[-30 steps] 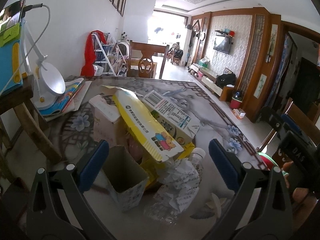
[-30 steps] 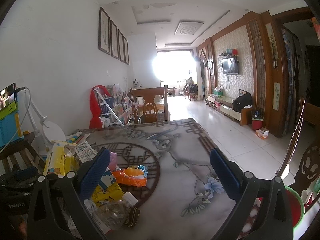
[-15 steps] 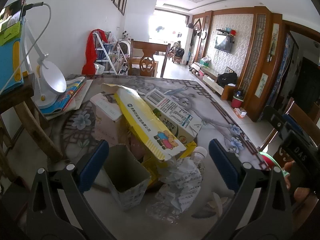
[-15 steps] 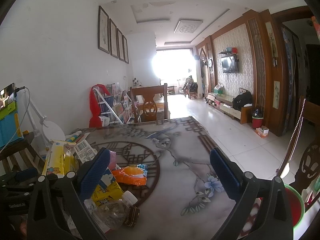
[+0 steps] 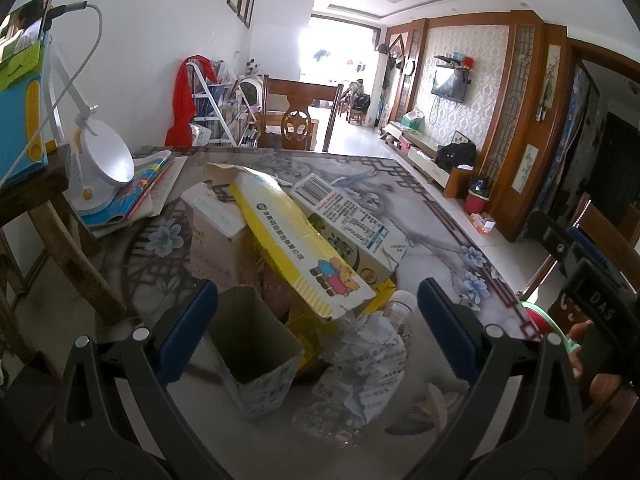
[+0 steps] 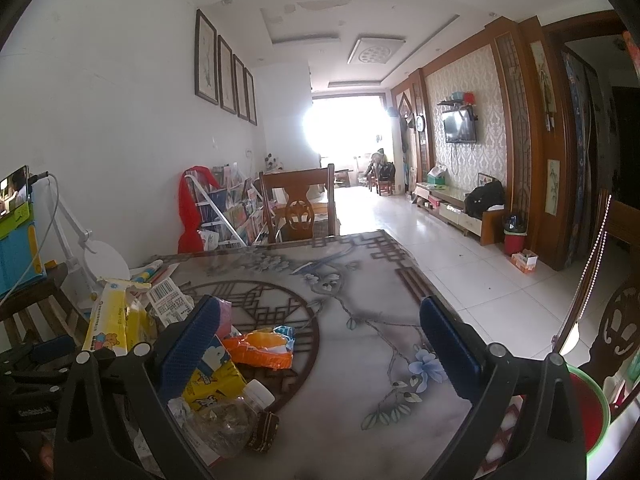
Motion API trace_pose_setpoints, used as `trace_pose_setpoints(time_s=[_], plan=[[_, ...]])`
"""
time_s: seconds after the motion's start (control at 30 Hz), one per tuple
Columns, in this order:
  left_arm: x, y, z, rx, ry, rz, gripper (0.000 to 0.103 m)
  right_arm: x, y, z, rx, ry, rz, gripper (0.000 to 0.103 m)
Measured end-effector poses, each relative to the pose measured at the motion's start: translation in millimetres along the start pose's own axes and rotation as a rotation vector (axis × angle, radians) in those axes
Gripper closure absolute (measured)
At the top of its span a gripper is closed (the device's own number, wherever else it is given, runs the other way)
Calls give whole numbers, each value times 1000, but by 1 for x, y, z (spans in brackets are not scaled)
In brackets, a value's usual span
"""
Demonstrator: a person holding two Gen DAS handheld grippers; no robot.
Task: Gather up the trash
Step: 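Reach the left tool into the pile and grasp the yellow-and-white paper bag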
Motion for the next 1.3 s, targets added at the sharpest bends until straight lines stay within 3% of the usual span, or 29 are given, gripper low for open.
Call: trace_pose_setpoints(time_s=[0.37,0.6,0.8,1.07,1.17,1.3], plan=[[-2,4,3,26,28,-18,5,-13,2,2,-6,16,10,7],[-13,29,20,148,46,11,5,-15,1,-2,14,81,-29,7],[-5,21,10,113,67,-5,5,-8,-2,-6,26,111,-45,7],[27,16,-38,34,199,89,5,-3,-6,-1,37,130,-71,7],[37,17,-56,3,255,147,13,1,-9,-2,38,135,-87,7],[38,17,-71,5,304,171,32,7,-14,-1,50,156,-116,7]])
Point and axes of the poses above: each gripper's, at about its wrist camera, not at the fingertips, and z roughly against the way its jaws point, y to its left, x to its top, the point moved 1 cm from there along -z, roughly the way its jaws point, and after that the axes turned 10 degrees about -y, right-handed, at the moved point
